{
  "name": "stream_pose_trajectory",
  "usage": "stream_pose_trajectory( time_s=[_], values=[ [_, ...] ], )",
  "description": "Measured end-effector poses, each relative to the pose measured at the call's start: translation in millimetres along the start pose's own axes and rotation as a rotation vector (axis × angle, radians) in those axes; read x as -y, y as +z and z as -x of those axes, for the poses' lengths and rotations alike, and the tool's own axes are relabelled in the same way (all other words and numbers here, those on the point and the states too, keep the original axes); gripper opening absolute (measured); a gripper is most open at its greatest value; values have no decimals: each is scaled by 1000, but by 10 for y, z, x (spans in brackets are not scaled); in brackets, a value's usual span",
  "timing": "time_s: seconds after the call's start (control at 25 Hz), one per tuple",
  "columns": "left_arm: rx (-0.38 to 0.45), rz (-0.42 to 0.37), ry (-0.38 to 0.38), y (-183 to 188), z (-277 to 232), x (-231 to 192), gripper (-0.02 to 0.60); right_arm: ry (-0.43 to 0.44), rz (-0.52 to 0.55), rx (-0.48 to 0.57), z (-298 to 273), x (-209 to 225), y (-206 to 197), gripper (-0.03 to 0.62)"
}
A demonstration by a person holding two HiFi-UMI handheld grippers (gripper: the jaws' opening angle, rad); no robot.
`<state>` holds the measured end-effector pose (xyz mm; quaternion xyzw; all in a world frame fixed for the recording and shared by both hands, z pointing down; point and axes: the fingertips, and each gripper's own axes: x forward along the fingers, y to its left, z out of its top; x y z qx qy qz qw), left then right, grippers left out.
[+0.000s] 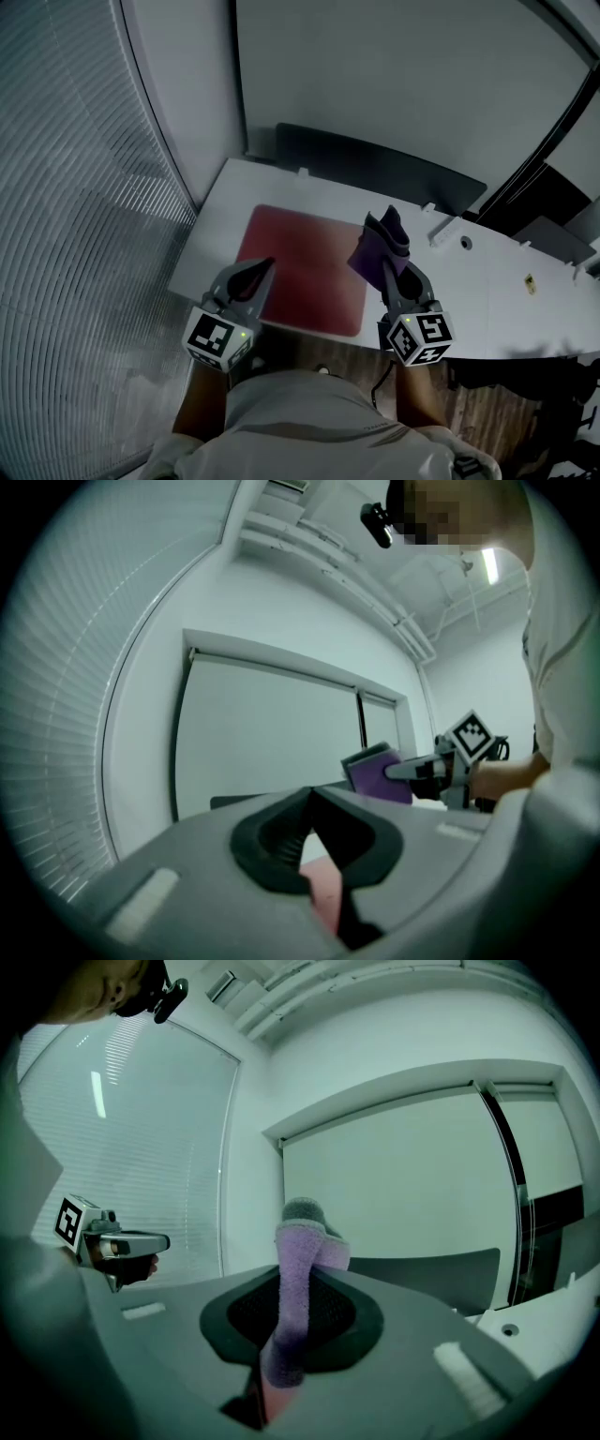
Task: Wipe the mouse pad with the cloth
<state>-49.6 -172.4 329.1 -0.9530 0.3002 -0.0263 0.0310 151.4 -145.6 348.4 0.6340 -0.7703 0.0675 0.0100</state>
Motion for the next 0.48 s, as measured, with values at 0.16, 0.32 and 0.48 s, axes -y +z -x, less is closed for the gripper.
stream_pose_trajectory(
  time_s=[0.16,0.32,0.48],
  values=[
    [-1,-8,3,15,32,-41,3,2,-1,-17,-29,-46,-25,46],
    [4,14,7,-9,85,-118,3,4,12,-21,-86,-124,-27,44],
    [10,33,16,-3,151,-119,3,2,9,-25,-62,-144,-13,45]
  ],
)
